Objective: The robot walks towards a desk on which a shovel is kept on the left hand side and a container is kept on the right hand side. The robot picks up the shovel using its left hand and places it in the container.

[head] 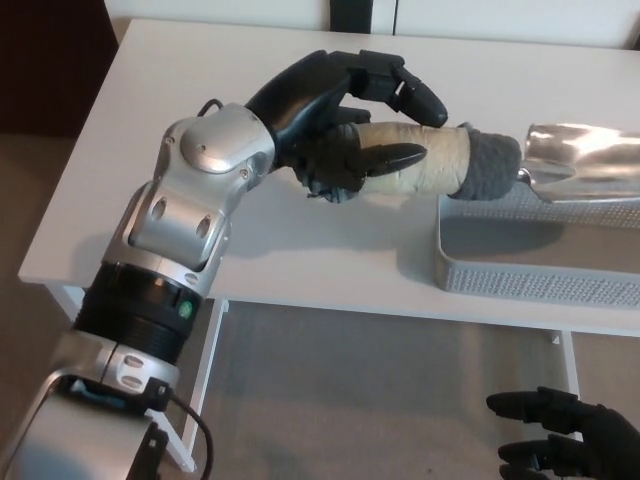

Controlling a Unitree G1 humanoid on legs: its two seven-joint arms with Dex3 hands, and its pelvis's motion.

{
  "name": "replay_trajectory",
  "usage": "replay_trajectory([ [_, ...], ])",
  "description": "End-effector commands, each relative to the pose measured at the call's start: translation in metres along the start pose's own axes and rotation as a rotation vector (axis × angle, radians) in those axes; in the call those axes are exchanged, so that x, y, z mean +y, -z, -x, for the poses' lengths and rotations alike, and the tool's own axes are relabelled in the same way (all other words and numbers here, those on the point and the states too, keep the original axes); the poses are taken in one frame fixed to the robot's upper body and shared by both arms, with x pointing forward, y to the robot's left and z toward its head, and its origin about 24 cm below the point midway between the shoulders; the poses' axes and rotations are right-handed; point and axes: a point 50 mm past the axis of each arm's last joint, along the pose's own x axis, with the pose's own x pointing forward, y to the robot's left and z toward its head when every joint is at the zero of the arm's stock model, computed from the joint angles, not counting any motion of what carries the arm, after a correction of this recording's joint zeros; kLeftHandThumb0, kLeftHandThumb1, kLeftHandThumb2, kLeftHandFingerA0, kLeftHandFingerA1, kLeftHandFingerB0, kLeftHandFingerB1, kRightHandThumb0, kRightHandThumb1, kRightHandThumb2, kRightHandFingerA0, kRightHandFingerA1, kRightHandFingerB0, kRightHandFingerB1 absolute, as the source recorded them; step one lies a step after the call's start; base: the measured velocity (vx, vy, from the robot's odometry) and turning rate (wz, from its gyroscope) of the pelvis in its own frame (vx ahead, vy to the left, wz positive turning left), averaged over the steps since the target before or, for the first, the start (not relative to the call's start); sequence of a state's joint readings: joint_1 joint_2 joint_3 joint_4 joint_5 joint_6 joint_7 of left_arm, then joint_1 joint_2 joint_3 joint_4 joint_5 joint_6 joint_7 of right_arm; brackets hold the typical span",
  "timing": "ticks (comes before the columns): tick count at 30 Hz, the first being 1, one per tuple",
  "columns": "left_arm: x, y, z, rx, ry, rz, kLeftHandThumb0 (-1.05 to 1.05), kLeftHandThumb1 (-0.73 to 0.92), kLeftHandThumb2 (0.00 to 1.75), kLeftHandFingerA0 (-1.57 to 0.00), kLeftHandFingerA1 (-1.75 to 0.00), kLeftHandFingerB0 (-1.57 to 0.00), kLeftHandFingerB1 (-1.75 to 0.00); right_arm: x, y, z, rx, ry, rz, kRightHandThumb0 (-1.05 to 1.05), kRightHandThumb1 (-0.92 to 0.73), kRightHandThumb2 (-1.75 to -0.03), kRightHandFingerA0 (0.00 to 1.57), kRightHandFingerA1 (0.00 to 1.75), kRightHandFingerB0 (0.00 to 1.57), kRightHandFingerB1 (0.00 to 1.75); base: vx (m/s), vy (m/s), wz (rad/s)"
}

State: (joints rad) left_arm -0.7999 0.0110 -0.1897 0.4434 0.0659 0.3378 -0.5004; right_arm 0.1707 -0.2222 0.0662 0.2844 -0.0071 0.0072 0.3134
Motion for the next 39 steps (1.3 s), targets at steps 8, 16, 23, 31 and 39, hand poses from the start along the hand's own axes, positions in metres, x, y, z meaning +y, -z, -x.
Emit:
replay_trajectory([
  [8,-0.009,-0.008,-0.01,-0.014,-0.001,-0.178,-0.25,0.74,0.81,-0.86,-1.48,-0.77,-1.1,-0.003,-0.002,-0.001,-0.005,0.014,0.012,-0.28,-0.52,-0.55,0.55,0.43,0.53,0.42,0.0,0.0,0.0],
  [16,-0.017,-0.01,-0.017,0.038,-0.114,-0.258,-0.24,0.77,0.78,-0.85,-1.43,-0.72,-1.1,-0.002,-0.002,-0.001,-0.007,0.01,-0.011,-0.27,-0.53,-0.55,0.53,0.44,0.51,0.42,0.0,0.0,0.0],
  [23,-0.023,-0.011,-0.021,0.034,-0.125,-0.245,-0.22,0.81,0.73,-0.78,-1.54,-0.68,-1.13,-0.004,-0.004,-0.001,-0.012,0.007,0.006,-0.28,-0.52,-0.55,0.55,0.44,0.53,0.42,0.0,0.0,0.0],
  [31,-0.029,-0.02,-0.025,0.035,-0.112,-0.243,-0.21,0.81,0.73,-0.8,-1.54,-0.71,-1.08,-0.003,-0.007,-0.001,-0.024,-0.004,0.011,-0.29,-0.52,-0.55,0.53,0.44,0.52,0.42,0.0,0.0,0.0],
  [39,-0.036,-0.031,-0.034,0.039,-0.077,-0.287,-0.19,0.79,0.74,-0.89,-1.45,-0.74,-0.95,-0.004,-0.014,-0.002,-0.042,-0.01,0.028,-0.3,-0.52,-0.55,0.54,0.44,0.52,0.43,0.0,0.0,0.0],
])
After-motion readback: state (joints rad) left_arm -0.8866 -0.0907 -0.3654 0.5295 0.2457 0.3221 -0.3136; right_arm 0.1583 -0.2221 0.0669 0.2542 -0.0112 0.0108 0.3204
